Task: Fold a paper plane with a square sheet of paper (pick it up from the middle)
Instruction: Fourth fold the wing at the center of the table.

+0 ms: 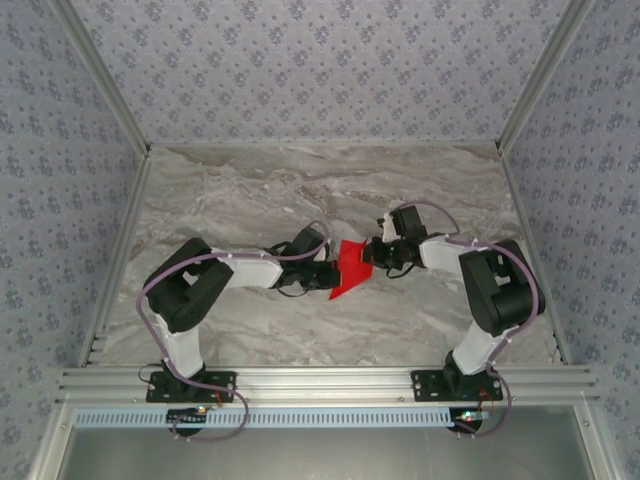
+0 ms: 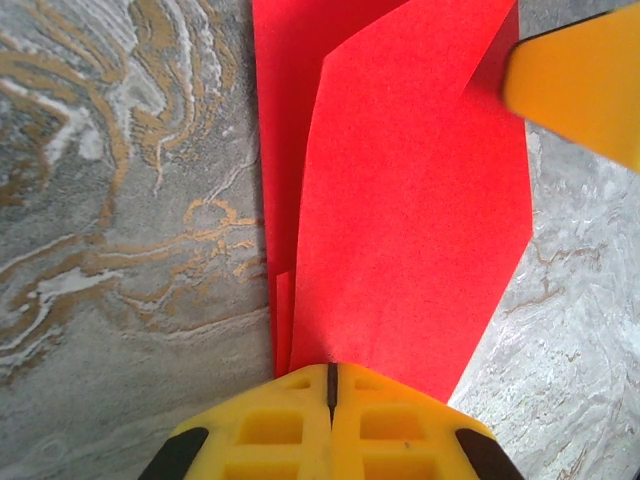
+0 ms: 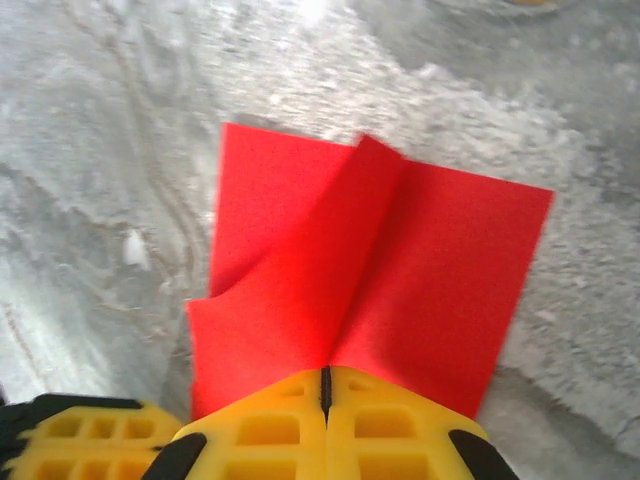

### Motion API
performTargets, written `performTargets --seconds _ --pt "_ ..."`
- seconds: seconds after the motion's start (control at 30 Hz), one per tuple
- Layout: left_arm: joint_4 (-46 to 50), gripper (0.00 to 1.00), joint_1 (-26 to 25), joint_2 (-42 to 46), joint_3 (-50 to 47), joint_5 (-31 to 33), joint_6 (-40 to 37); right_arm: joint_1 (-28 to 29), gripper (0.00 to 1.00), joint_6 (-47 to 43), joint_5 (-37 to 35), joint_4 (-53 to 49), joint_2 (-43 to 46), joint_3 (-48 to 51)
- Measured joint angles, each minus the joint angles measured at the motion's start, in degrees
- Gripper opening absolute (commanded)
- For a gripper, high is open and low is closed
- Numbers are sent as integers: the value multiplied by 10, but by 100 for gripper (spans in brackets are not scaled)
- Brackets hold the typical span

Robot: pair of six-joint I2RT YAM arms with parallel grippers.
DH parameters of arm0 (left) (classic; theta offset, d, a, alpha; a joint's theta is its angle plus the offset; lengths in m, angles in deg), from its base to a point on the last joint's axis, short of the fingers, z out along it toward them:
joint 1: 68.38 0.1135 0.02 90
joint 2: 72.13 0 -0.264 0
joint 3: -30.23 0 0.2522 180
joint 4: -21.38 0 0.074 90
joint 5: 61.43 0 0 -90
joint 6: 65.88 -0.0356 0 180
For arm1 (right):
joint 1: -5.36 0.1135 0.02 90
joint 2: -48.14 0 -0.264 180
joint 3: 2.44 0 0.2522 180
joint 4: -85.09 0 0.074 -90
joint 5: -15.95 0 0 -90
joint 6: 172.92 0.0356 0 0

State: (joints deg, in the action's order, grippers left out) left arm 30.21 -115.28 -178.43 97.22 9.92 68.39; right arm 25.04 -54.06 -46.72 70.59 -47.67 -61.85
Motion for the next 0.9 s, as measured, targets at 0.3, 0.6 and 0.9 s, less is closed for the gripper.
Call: performTargets --seconds 0.3,0.6,0.9 --pt "7 0 0 0 3 1 -3 62 4 -9 26 23 -24 -1" --pt "6 0 -1 0 2 2 -3 17 4 -14 64 27 -78 -30" --pt "2 0 -2 -3 2 0 -3 -73 4 -6 38 29 -104 -72"
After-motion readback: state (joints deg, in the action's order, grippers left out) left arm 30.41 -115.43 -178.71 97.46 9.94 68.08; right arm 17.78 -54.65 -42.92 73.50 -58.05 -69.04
